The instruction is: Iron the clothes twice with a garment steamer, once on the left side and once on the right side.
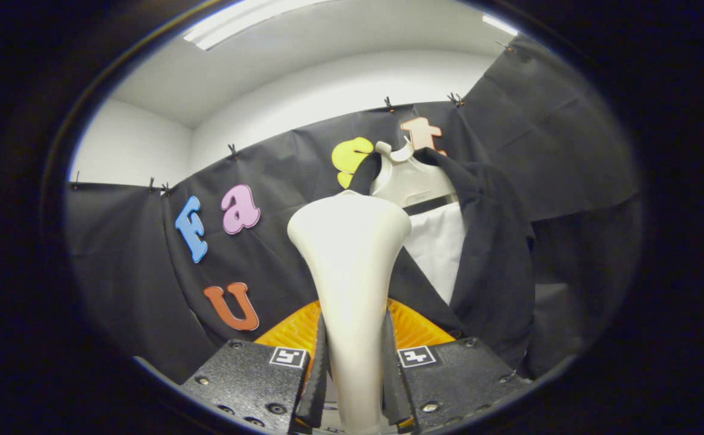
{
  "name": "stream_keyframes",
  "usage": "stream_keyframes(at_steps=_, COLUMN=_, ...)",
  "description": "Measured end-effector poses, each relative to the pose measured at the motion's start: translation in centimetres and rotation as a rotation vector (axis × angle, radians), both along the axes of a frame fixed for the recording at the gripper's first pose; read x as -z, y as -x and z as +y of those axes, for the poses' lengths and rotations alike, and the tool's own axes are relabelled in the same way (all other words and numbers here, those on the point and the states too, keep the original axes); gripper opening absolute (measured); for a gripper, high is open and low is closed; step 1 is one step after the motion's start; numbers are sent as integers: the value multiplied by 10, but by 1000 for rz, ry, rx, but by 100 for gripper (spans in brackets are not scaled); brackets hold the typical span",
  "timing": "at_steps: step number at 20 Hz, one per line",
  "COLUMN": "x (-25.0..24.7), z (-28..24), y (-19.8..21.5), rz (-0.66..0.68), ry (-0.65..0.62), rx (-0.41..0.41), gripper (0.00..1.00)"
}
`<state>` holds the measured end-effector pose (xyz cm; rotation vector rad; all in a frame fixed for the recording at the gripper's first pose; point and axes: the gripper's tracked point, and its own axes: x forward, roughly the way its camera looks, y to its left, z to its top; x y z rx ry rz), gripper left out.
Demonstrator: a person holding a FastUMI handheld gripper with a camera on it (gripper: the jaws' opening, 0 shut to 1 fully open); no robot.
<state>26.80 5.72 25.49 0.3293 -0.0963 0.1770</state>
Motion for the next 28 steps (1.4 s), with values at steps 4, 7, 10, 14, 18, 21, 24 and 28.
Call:
stream_keyframes(at_steps=4, x=2, z=10, y=-24, rz=24, ry=34, rx=1, gripper=42)
stream_keyframes(at_steps=7, x=7, z=16, y=-38, rz=41, ry=54, rx=10, gripper=42)
stream_keyframes(at_steps=10, x=15, z=17, y=-50, rz=67, ry=79, rx=33, gripper=42)
stream_keyframes(at_steps=14, x=29, z=16, y=-56, rz=100, ry=98, rx=62, gripper=42)
stream_keyframes(at_steps=18, x=40, z=12, y=-56, rz=129, ry=114, rx=85, gripper=42)
stream_keyframes(at_steps=21, x=54, z=2, y=-54, rz=154, ry=122, rx=99, gripper=42)
stream_keyframes(at_steps=24, x=68, z=-5, y=-55, rz=180, ry=129, rx=115, gripper=42)
stream_keyframes(at_steps=28, x=90, z=-12, y=-55, rz=223, ry=141, rx=126, gripper=42)
